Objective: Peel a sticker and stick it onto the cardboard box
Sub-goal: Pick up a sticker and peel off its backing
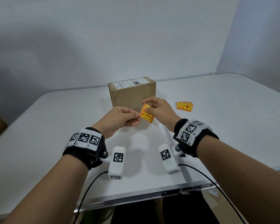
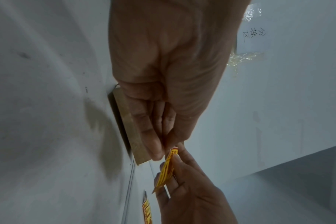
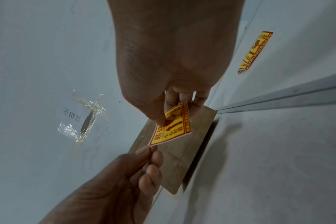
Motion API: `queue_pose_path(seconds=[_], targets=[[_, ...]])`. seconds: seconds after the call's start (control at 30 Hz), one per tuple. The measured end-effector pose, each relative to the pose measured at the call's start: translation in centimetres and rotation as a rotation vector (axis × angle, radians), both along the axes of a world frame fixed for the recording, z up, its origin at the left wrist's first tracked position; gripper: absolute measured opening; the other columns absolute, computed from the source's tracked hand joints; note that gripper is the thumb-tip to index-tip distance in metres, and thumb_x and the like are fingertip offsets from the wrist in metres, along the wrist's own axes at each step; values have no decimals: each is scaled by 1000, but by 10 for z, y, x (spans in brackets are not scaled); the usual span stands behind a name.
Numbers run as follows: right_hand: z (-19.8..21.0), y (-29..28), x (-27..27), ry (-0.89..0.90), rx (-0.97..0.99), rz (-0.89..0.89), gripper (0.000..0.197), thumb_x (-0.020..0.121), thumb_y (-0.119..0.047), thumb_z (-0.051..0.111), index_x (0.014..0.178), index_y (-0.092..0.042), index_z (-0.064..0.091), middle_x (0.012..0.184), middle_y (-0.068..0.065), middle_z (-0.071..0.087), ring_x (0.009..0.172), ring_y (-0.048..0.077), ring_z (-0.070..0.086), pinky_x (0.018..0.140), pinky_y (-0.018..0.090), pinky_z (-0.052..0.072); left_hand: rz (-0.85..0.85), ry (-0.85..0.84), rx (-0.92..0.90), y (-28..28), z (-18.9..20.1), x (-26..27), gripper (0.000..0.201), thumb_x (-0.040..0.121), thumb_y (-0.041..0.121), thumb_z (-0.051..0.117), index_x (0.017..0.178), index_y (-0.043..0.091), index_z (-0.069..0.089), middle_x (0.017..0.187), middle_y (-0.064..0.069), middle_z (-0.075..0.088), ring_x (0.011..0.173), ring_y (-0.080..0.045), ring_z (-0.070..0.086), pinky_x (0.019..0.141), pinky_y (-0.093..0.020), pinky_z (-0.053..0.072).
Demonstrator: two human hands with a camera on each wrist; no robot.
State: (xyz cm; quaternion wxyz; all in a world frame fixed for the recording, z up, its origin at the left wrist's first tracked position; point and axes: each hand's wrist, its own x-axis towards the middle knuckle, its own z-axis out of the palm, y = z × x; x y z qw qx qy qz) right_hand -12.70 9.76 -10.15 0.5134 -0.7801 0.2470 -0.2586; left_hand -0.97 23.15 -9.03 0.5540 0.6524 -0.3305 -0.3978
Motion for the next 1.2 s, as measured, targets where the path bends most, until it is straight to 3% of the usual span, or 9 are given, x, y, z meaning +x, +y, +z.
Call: queue_pose_path(seconds=[0.33,0.43,0.5,0.57,0.63,0.87,0.97,1.1,1.2], targets=[[1,2,-2,17,-31,-27,32,85,-10,60,116,-15,65,103,4,69,97,18,64,92,33,51,26,-45,-13,-4,-4,-6,13,90,10,60,83,4,69,70,-3,70,56,-5,62,62,-12,55],[1,0,0,62,-248,-162,35,81,-20,64,116,-21,62,118,-1,61,116,18,53,101,36,43,106,-13,-55,-8,-7,-7,15,90,9,58,93,-3,68,72,-6,67,54,-5,60,60,-12,54],[5,-1,0,35,-302,-208,28,81,-19,65,109,-19,65,110,-1,60,106,15,55,94,29,44,171,10,-75,-11,-9,-7,16,90,8,58,92,-3,68,76,-8,67,55,-6,61,61,-12,55],[10,1,1,19,-224,-140,20,82,-16,66,101,-10,71,97,2,68,88,10,60,82,22,47,201,24,-95,-15,-9,-9,14,90,8,58,83,2,69,77,-8,68,58,-7,61,62,-13,55],[12,4,1,41,-166,-62,17,82,-16,68,95,-7,74,86,3,72,80,12,64,77,24,53,204,36,-111,-18,-8,-12,15,90,9,59,81,3,69,75,-7,68,60,-9,61,63,-14,55],[8,0,3,30,49,-22,19,83,-16,68,96,-7,78,83,7,72,76,13,67,86,30,60,197,-7,-125,-25,-7,-16,15,89,10,60,84,-2,69,78,-12,69,59,-16,64,71,-23,58],[5,-3,2,6,174,16,22,82,-12,68,101,-2,76,98,18,74,86,17,68,90,33,58,206,-32,-118,-26,-7,-16,17,89,10,61,89,-5,69,77,-11,68,55,-13,64,68,-20,58],[3,-5,2,-10,257,25,26,81,-11,71,103,2,73,91,13,70,81,16,64,89,32,58,204,-68,-97,-28,-7,-14,25,90,10,59,99,-13,66,77,-11,68,53,-11,65,70,-24,59],[2,-5,3,-34,281,-17,19,81,-11,71,96,1,73,86,11,69,78,18,63,87,33,58,206,-78,-90,-30,-6,-14,26,89,9,59,99,-14,66,76,-11,68,51,-9,64,60,-20,56]])
